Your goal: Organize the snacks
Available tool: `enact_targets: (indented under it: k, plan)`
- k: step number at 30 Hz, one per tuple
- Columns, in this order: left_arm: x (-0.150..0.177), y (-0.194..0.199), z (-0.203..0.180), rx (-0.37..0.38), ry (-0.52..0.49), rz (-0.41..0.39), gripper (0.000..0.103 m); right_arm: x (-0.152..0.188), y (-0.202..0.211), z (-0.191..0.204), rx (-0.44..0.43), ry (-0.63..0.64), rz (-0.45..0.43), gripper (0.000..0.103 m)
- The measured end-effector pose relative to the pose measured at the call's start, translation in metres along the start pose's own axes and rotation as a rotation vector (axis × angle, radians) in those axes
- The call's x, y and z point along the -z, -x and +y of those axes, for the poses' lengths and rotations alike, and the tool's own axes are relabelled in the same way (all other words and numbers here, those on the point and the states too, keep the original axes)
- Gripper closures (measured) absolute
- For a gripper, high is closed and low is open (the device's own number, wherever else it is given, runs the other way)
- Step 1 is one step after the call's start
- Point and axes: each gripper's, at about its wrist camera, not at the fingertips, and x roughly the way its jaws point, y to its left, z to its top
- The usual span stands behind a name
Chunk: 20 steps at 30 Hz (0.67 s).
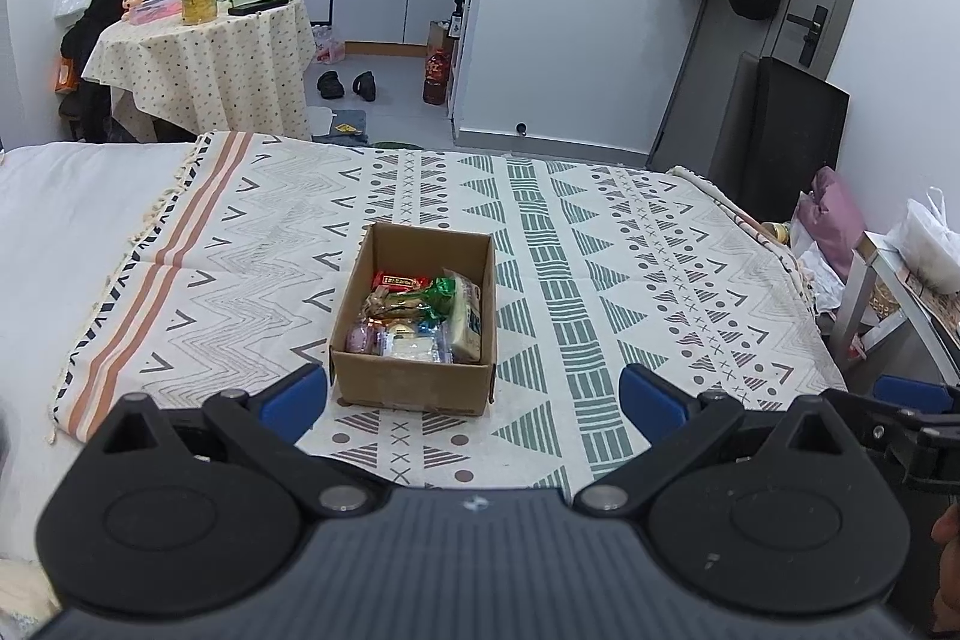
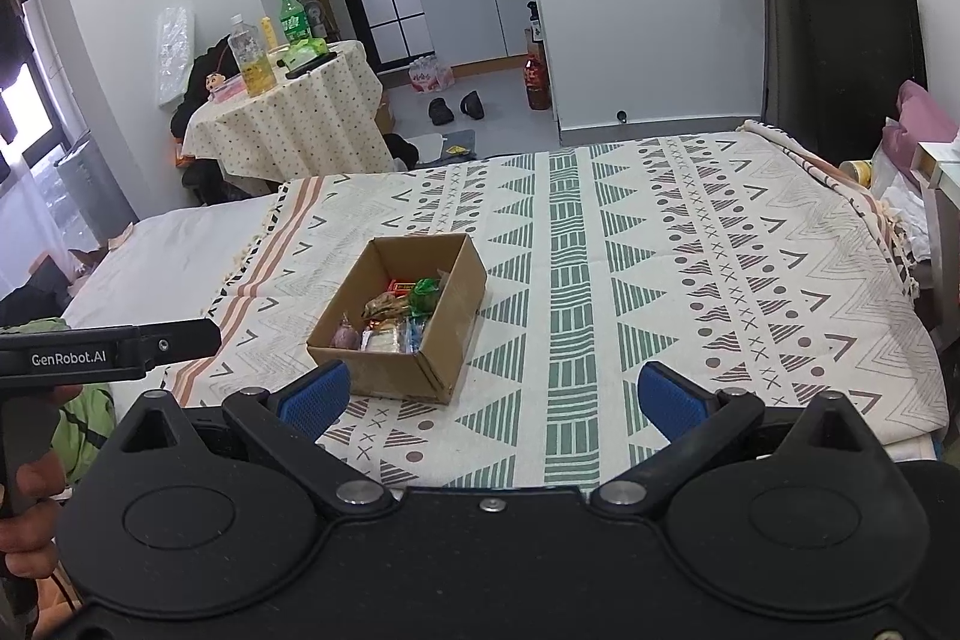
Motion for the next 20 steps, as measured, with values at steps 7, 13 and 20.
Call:
enact_targets:
  k: [7,13,20]
  plan:
    - [-0.001,0.0009,0.0032,-0.002,0.011,-0.002,0.0,-0.0002,0.0011,0.0041,-0.005,0.012,0.0,0.0]
    - [-0.0003,0.0027,0.0026,0.006,-0.001,-0.005,0.0,-0.0005,0.0011,0.0055,-0.006,0.014,0.0,0.0]
    - [0.0007,0.0035,0.002,0.008,0.0,-0.003,0.0,0.0004,0.0002,0.007,-0.004,0.012,0.0,0.0]
